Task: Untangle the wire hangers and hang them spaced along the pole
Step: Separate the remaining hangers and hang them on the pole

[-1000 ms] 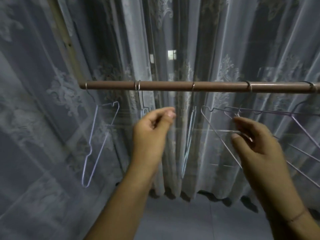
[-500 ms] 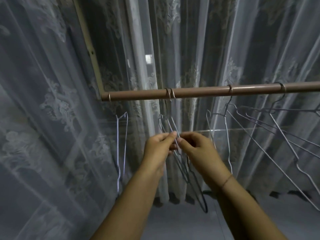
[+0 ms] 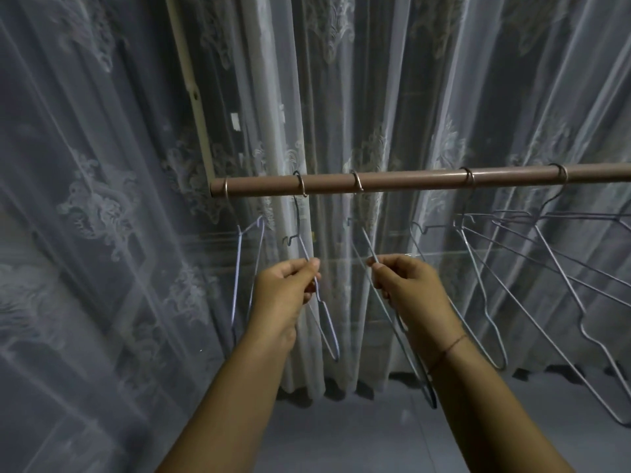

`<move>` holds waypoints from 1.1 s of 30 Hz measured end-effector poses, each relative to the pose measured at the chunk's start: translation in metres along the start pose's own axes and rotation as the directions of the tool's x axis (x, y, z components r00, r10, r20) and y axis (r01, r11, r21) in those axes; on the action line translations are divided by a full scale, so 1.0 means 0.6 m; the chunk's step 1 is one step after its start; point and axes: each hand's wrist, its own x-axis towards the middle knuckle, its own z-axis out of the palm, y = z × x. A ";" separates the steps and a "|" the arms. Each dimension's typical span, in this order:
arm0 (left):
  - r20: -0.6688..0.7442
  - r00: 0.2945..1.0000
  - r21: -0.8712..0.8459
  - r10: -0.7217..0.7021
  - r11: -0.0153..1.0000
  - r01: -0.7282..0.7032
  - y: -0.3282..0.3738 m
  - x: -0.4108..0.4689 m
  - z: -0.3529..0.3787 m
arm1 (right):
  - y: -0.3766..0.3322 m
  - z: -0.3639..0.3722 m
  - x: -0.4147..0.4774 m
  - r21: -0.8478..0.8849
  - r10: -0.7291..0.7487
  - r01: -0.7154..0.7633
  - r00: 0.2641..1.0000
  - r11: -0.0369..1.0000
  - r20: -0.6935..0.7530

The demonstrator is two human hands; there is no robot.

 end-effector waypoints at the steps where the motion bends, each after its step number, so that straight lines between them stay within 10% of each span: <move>1: -0.007 1.000 0.010 0.003 1.000 -0.003 0.000 0.000 -0.006 | -0.001 -0.001 0.003 0.017 0.005 -0.004 1.000 1.000 -0.003; 16: -0.028 0.888 0.224 0.458 0.869 -0.441 0.052 -0.055 0.037 | -0.003 -0.015 0.057 0.043 0.067 -0.069 0.997 0.997 0.045; 21: 0.176 0.946 0.170 0.272 0.938 -0.301 0.011 -0.073 0.115 | 0.043 -0.036 0.026 0.061 0.057 -0.062 0.995 0.996 0.076; 33: 0.085 0.964 -0.091 -0.251 0.962 0.259 -0.130 -0.051 0.165 | 0.135 -0.096 -0.063 -0.030 0.068 -0.064 0.981 0.998 0.182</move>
